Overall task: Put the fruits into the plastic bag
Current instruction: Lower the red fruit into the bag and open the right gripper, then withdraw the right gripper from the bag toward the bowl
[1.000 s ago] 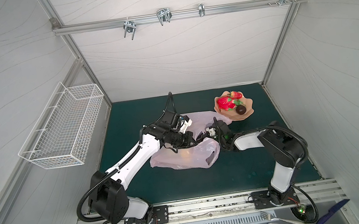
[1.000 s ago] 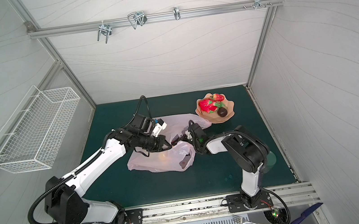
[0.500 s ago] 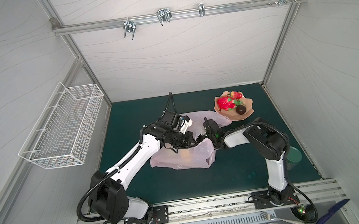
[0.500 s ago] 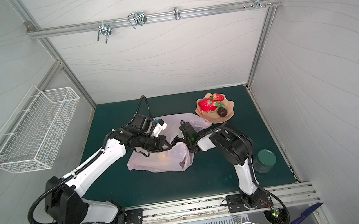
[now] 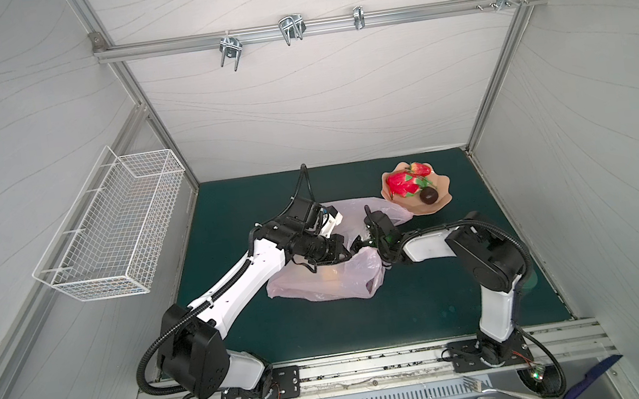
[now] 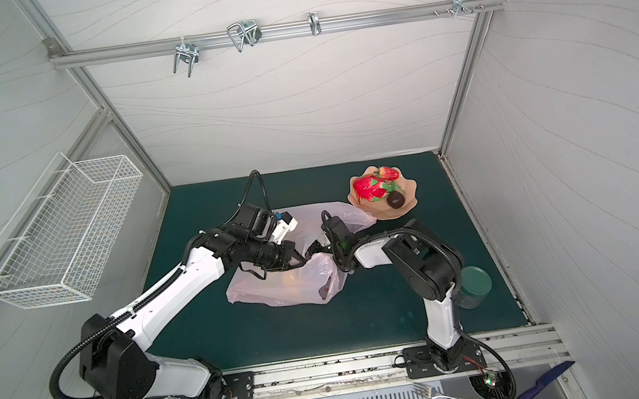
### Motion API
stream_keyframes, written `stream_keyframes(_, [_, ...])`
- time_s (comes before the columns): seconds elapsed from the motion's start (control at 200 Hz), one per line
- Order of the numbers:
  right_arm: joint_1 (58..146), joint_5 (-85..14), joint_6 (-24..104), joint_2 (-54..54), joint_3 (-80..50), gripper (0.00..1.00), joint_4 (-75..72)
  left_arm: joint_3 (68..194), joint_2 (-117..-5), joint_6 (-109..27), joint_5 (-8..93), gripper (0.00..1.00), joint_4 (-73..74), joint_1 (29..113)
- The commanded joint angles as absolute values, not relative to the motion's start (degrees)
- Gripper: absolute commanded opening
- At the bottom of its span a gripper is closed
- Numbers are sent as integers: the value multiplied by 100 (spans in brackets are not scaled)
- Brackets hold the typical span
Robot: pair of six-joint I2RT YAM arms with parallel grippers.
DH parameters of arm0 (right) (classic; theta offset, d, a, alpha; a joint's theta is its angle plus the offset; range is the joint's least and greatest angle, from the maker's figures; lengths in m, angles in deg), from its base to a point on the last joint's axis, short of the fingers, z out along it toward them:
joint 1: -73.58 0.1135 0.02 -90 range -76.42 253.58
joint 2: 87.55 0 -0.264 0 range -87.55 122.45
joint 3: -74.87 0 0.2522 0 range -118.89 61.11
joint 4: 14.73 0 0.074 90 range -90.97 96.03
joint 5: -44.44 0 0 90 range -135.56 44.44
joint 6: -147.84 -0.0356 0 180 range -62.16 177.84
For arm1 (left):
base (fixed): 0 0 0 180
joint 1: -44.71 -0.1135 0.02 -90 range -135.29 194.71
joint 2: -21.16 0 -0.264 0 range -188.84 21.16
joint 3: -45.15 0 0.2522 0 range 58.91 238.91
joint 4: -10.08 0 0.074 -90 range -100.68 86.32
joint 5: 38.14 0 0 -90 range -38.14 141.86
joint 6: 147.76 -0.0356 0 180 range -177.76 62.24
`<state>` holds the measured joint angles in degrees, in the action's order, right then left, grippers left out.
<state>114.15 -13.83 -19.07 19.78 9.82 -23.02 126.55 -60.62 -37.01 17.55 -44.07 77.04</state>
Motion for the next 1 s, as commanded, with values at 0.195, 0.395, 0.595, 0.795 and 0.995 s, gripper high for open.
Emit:
stream_keyframes(0.195, [11261,-1538,-1598,1311,1394,99,-1593,12747,-5931,-3755,1749,0,-4297,7715])
stream_keyframes(0.395, [11147,-1728,-1309,677,1613,99,-885,12676,-5917,-3737,1747,0,-4262,7716])
stream_keyframes(0.595, [10934,-1983,-904,-215,1836,99,57,12632,-5910,-3710,1739,0,-4206,7722])
stream_keyframes(0.795, [10549,-2156,-452,-1089,1821,99,1076,12635,-5975,-3711,1714,0,-4156,7715])
stream_keyframes(0.995, [9967,-2319,330,-1596,1340,99,2228,12623,-6006,-3695,1683,0,-4117,7716])
